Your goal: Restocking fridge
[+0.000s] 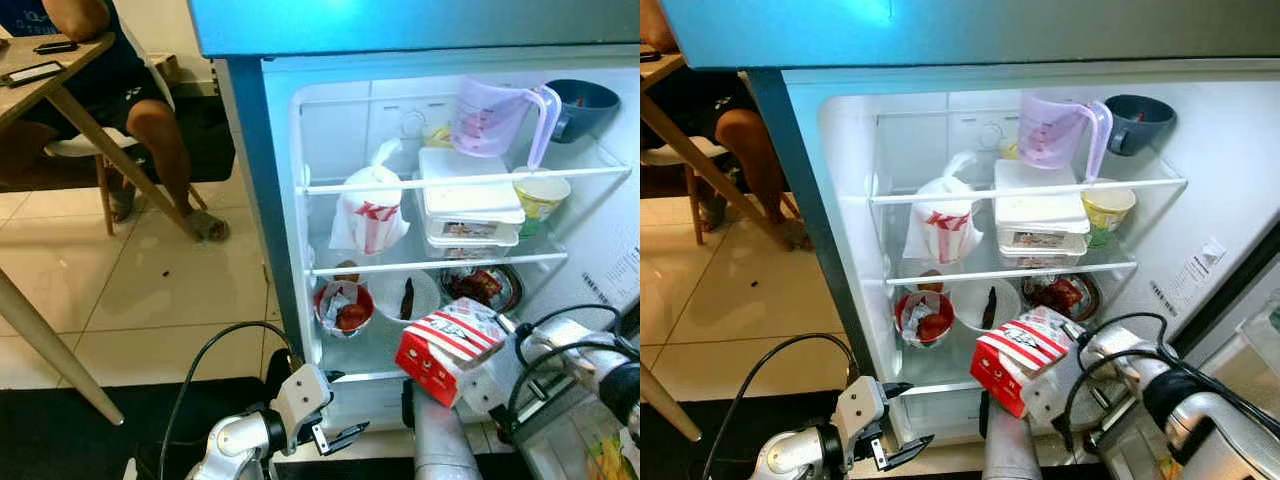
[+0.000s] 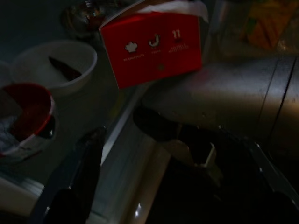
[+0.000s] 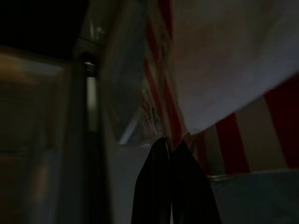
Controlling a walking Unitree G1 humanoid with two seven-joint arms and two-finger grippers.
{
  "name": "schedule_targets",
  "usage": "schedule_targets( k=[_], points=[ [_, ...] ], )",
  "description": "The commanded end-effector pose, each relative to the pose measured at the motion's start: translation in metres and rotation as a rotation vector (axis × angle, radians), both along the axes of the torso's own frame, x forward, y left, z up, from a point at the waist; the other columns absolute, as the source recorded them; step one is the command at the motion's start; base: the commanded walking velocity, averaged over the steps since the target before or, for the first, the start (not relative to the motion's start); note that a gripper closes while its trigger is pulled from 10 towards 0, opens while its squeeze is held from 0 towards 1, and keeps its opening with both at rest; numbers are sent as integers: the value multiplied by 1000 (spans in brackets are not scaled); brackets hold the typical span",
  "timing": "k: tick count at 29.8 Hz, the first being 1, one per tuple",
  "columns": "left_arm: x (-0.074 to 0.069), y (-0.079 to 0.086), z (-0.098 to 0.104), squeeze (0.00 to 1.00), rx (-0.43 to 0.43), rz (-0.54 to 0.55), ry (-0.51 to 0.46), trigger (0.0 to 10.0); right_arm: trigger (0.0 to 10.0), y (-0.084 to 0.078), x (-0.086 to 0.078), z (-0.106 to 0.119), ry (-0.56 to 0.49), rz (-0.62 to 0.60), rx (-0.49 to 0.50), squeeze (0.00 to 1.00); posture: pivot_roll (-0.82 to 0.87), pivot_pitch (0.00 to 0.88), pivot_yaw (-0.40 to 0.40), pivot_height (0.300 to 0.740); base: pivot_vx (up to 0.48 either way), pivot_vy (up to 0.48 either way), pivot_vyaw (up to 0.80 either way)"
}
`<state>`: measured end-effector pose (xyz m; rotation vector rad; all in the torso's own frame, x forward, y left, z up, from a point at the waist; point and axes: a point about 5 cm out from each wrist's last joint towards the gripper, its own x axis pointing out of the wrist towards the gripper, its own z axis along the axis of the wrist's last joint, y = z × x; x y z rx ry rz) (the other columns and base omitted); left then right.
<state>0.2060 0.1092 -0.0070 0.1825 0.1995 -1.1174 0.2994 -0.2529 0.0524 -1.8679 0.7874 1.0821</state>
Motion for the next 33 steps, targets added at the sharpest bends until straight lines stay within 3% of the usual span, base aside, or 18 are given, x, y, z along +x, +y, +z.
schedule_targets(
  k=[1, 4, 10, 18, 23, 33],
  points=[
    [0, 2, 0, 0, 1, 1, 3, 10000, 10000, 1, -3, 0, 10, -10, 17, 0, -141, 43, 12, 300, 0, 0, 0],
    [0, 2, 0, 0, 2, 1, 2, 10000, 10000, 0, -4, -1, 4, -20, 13, 0, -141, 43, 12, 300, 0, 0, 0],
    [0, 2, 1, 0, -1, 1, -4, 10000, 10000, -3, 2, -11, -105, -91, -11, 0, -131, 55, 16, 300, 0, 0, 0],
    [-6, 2, 0, 0, -8, 4, -3, 10000, 10000, -2, -2, -25, -125, -142, -28, 0, -117, 77, 19, 300, 0, 0, 0],
    [-9, 3, 1, 0, -12, 4, -7, 10000, 10000, 9, 0, -33, -185, -143, -13, 0, -105, 95, 21, 300, 0, 0, 0],
    [-10, 7, 1, 0, -2, 8, -8, 10000, 10000, 32, 0, -44, -264, -31, 28, 0, -98, 106, 20, 300, 0, 0, 0]
  ],
)
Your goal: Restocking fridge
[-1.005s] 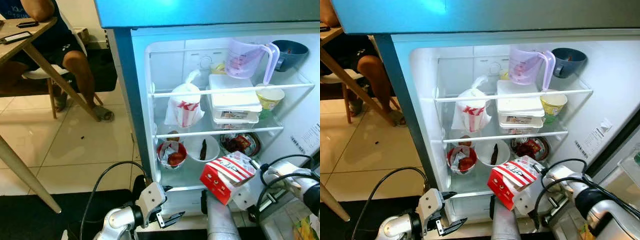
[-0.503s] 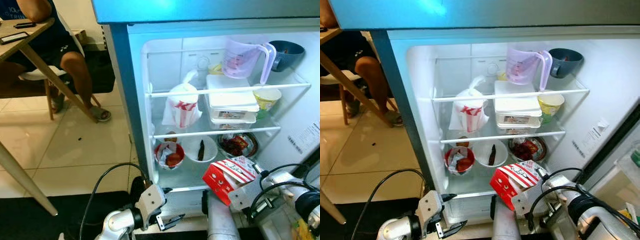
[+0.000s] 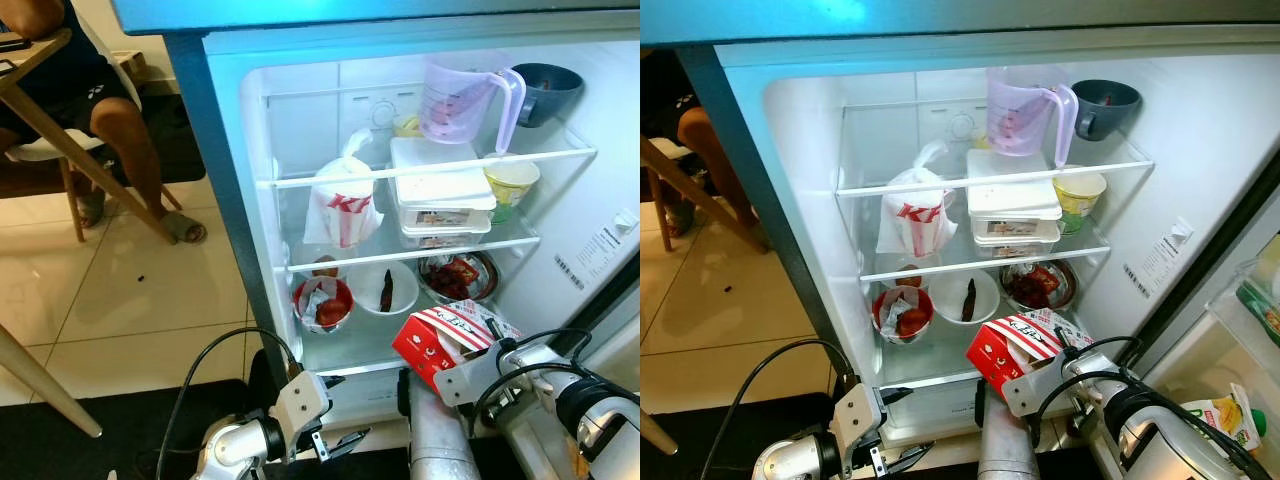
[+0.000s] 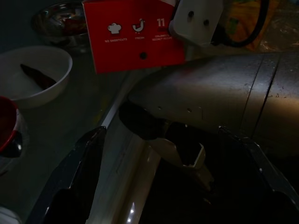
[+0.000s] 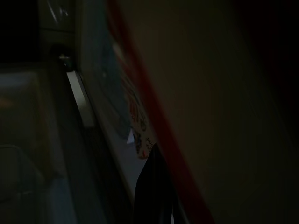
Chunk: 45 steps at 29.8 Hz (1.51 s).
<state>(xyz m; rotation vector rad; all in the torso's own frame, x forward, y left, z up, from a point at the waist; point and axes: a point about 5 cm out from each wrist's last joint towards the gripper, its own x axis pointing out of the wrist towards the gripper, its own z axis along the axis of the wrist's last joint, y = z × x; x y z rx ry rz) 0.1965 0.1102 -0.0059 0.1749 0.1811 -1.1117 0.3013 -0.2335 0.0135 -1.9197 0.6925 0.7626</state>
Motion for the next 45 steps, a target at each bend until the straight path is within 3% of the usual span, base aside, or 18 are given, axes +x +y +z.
schedule_targets(
  k=[1, 7, 9, 23, 30, 34, 37, 45],
  points=[
    [0, 6, 0, 0, 12, 4, 3, 10000, 10000, 17, 2, -4, -24, 66, 29, 0, -98, 108, 21, 300, 0, 0, 0],
    [1, 6, 2, 0, 11, 4, 0, 10000, 10000, 33, 8, -1, -124, 189, 28, 0, -98, 108, 22, 300, 0, 0, 0],
    [2, 6, 3, 0, 13, 5, -4, 10000, 10000, 42, 10, -2, -169, 197, 71, 0, -94, 107, 21, 300, 0, 0, 0],
    [3, 8, 4, 0, 15, 13, -8, 10000, 10000, 48, 7, -7, -159, 278, 15, 0, -86, 111, 21, 300, 0, 0, 0],
    [2, 9, 4, 0, 15, 15, -8, 10000, 10000, 23, 8, -2, -103, 212, -56, 0, -84, 113, 19, 300, 0, 0, 0],
    [1, 9, 4, 0, 15, 16, -6, 10000, 10000, 12, 13, 6, -118, 179, -66, 0, -84, 113, 19, 300, 0, 0, 0],
    [1, 8, 4, 0, 14, 14, -2, 10000, 10000, -6, 20, 22, -154, 155, -70, 0, -92, 119, 18, 300, 0, 0, 0],
    [2, 7, 5, 0, 11, 7, -4, 10000, 10000, -11, 19, 23, -144, 168, -77, 0, -106, 125, 25, 300, 0, 0, 0]
  ],
)
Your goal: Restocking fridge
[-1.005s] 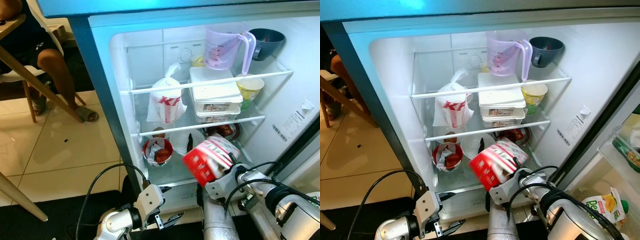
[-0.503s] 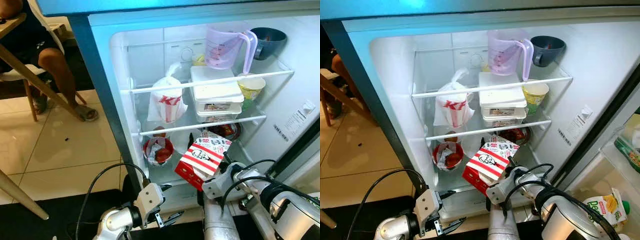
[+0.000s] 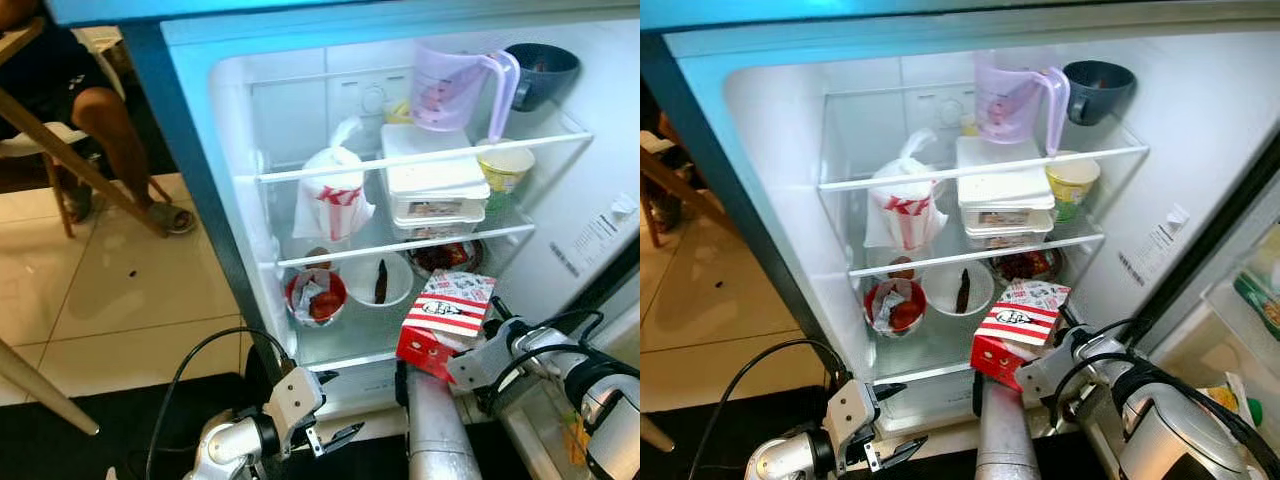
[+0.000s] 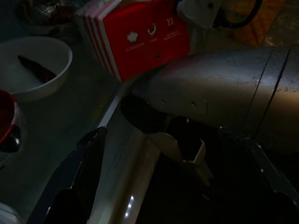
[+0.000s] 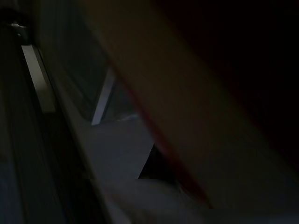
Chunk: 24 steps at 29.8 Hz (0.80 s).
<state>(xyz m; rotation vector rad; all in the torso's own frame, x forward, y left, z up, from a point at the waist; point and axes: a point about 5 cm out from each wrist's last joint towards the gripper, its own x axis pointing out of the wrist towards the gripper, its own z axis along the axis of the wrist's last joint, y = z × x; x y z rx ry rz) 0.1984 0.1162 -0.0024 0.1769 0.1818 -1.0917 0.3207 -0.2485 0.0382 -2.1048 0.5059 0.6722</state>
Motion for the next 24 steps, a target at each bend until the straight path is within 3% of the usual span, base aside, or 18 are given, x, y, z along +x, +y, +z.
schedule_targets(
  k=[1, 13, 15, 21, 24],
  points=[
    [0, 1, 1, 0, 7, -14, -3, 10000, 10000, 3, -3, -5, 18, 35, 5, 0, -104, 131, 25, 300, 0, 0, 0],
    [-12, 7, 12, 0, -18, -2, -32, 10000, 10000, 14, -14, -21, -15, 118, -18, 0, -68, 223, 45, 300, 0, 0, 0],
    [-9, 11, 24, 0, -28, 7, -68, 10000, 10000, 12, -9, -15, -59, 137, -56, 0, -45, 271, 53, 300, 0, 0, 0],
    [-7, 12, 37, 0, -33, 0, -102, 10000, 10000, 15, 0, -5, -124, 151, -66, 0, -30, 298, 64, 300, 0, 0, 0],
    [-4, 10, 43, 0, -33, -12, -117, 10000, 10000, 25, 8, 2, -162, 176, -56, 0, -29, 302, 67, 300, 0, 0, 0]
  ],
)
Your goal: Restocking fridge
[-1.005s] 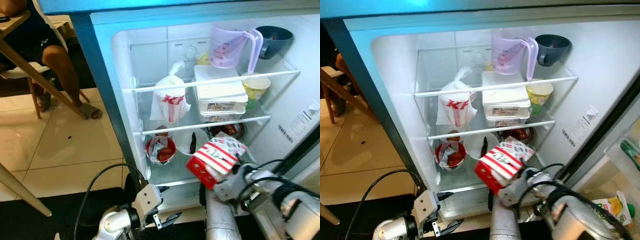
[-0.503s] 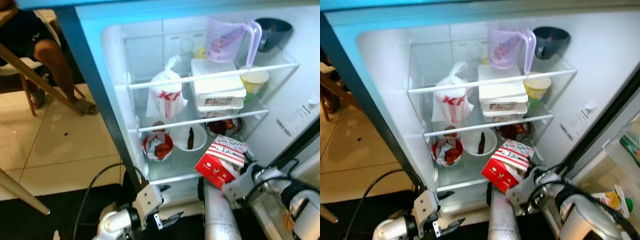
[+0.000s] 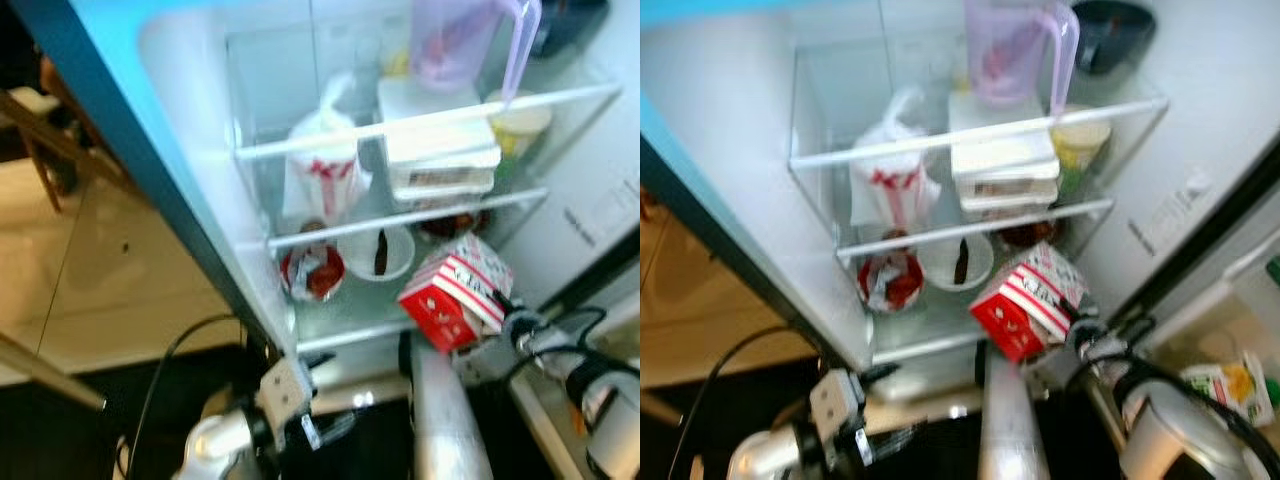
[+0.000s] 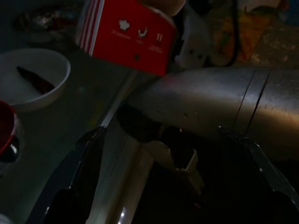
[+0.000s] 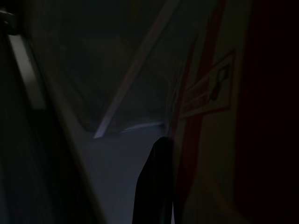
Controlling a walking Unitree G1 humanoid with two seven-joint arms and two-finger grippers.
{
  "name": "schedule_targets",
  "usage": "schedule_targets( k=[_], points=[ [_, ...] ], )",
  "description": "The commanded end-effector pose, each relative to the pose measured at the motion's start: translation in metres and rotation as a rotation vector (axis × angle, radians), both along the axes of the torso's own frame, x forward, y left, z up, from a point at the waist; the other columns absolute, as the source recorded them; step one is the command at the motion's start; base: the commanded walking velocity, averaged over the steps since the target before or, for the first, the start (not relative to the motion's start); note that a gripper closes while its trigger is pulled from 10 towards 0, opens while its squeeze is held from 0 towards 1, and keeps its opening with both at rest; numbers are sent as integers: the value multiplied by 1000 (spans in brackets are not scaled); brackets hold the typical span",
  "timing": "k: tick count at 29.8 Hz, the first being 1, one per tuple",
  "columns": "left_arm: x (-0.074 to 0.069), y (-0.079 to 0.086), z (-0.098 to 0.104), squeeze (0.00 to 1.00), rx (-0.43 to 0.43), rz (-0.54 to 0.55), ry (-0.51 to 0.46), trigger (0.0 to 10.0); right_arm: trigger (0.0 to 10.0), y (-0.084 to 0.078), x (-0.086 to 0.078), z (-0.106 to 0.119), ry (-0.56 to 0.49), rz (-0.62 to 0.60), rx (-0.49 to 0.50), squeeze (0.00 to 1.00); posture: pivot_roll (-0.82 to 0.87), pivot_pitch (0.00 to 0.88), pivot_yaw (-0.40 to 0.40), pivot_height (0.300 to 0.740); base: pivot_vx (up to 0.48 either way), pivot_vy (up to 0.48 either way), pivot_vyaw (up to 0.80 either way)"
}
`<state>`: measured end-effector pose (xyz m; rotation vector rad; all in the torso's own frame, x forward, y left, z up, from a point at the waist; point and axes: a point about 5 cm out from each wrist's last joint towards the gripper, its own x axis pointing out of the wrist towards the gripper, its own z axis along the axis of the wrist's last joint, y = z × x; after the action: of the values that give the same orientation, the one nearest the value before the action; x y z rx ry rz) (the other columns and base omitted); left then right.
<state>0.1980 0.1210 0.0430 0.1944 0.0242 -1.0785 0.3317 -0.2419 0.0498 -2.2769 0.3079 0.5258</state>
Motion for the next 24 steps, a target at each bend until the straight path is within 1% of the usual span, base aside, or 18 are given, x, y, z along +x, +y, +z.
schedule_targets(
  k=[1, 4, 7, 10, 12, 18, 24],
  points=[
    [-3, 5, -1, 0, 33, -16, 17, 10000, 10000, 21, -1, -8, 20, 60, 36, 0, -29, 302, 67, 300, 0, 0, 0],
    [-3, 4, 0, 0, 36, -21, 16, 10000, 10000, 27, 4, -4, -2, 73, 48, 0, -27, 299, 66, 300, 0, 0, 0],
    [-3, 3, 2, 0, 36, -20, 22, 10000, 10000, 32, 11, 4, -49, 89, 71, 0, -27, 294, 65, 300, 0, 0, 0],
    [-3, 2, 2, 0, 37, -20, 24, 10000, 10000, 33, 13, 8, -64, 93, 74, 0, -27, 291, 64, 300, 0, 0, 0],
    [-4, 2, 2, 0, 40, -21, 30, 10000, 10000, 32, 18, 14, -84, 95, 57, 0, -29, 283, 62, 300, 0, 0, 0],
    [-3, 1, 2, 0, 41, -19, 30, 10000, 10000, 28, 18, 15, -51, 72, 7, 0, -24, 277, 59, 300, 0, 0, 0],
    [-1, -1, 3, 0, 41, -19, 28, 10000, 10000, 24, 19, 16, -33, 36, 15, 0, -28, 272, 56, 300, 0, 0, 0]
  ],
)
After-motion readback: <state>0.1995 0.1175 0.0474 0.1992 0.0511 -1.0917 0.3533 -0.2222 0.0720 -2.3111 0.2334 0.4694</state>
